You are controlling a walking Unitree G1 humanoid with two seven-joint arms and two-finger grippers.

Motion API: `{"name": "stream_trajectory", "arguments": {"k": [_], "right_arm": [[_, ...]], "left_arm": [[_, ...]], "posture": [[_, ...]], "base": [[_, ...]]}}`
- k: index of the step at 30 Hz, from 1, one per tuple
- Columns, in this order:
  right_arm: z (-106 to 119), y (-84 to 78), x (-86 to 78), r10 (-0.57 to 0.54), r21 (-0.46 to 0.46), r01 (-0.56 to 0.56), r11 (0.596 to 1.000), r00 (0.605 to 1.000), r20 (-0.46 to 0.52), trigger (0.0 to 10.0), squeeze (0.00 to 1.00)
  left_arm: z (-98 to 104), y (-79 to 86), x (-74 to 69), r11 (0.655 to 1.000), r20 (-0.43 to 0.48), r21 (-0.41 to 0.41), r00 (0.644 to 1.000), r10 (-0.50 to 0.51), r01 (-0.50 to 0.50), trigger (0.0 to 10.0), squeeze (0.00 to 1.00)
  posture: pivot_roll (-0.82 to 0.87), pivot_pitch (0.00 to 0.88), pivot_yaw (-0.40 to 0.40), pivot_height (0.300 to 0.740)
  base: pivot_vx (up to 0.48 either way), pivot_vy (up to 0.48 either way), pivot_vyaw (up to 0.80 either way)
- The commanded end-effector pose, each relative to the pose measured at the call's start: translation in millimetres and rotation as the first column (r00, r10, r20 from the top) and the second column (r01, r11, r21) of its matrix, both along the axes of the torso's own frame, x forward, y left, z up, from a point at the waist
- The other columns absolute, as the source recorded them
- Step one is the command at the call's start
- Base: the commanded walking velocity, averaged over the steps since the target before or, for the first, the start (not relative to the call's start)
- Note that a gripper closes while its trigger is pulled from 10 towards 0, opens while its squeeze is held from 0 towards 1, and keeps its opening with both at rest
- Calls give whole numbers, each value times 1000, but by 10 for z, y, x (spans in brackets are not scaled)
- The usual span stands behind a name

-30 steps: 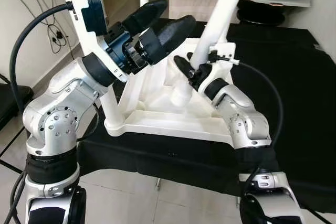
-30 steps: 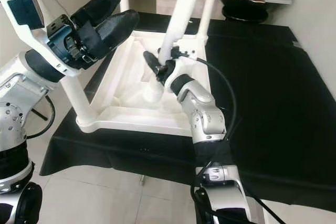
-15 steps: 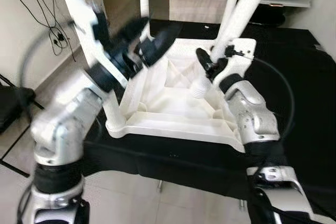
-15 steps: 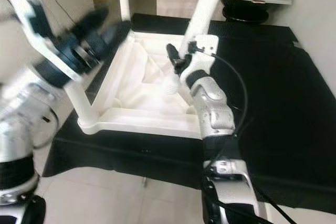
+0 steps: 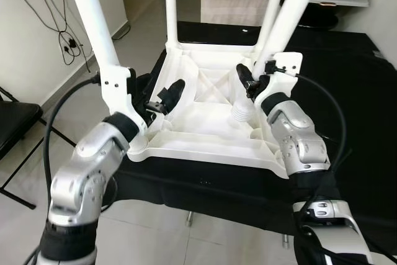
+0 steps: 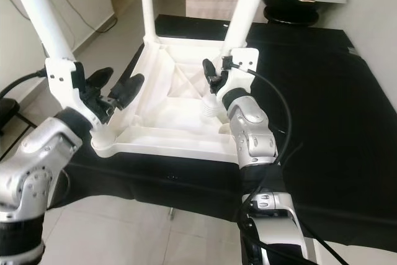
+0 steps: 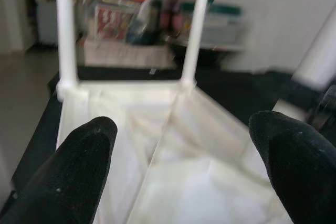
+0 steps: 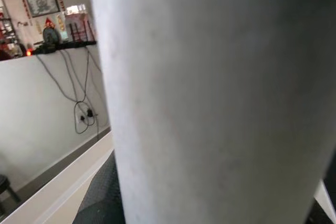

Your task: Building children table

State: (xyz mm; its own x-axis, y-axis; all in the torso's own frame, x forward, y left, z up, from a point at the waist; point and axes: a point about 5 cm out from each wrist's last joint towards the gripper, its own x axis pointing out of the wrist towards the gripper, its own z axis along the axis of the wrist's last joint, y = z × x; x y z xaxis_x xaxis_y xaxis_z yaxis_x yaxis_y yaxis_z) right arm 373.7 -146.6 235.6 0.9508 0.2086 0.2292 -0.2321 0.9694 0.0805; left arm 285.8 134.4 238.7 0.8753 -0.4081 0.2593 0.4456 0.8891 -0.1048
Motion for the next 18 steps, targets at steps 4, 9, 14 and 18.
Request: {"name": "stream_trajectory", "arguments": {"k": [4, 9, 14, 18], "right_arm": [[28, 97, 7, 24, 3, -24, 1000, 999, 24, 10000, 0], [63, 150, -5, 47, 25, -48, 999, 998, 42, 10000, 0], [133, 172, -10, 68, 115, -75, 991, 996, 60, 10000, 0], [201, 162, -6, 73, 165, -86, 982, 994, 83, 10000, 0]], "left_arm": [[-48, -66, -62, 999, 5, 19, 1000, 30, -30, 10000, 0], [-70, -49, -95, 997, 15, 22, 998, 67, -67, 10000, 0], [-119, -8, -132, 994, 4, 18, 995, 104, -104, 10000, 0], [-213, -2, -201, 993, -23, 23, 993, 116, -116, 10000, 0]], "posture": [[-24, 72, -25, 740], [-19, 75, -26, 740], [-13, 78, -21, 740], [-4, 78, -17, 740]], "base": [[0, 0, 0], [0, 0, 0], [0, 0, 0], [0, 0, 0]]}}
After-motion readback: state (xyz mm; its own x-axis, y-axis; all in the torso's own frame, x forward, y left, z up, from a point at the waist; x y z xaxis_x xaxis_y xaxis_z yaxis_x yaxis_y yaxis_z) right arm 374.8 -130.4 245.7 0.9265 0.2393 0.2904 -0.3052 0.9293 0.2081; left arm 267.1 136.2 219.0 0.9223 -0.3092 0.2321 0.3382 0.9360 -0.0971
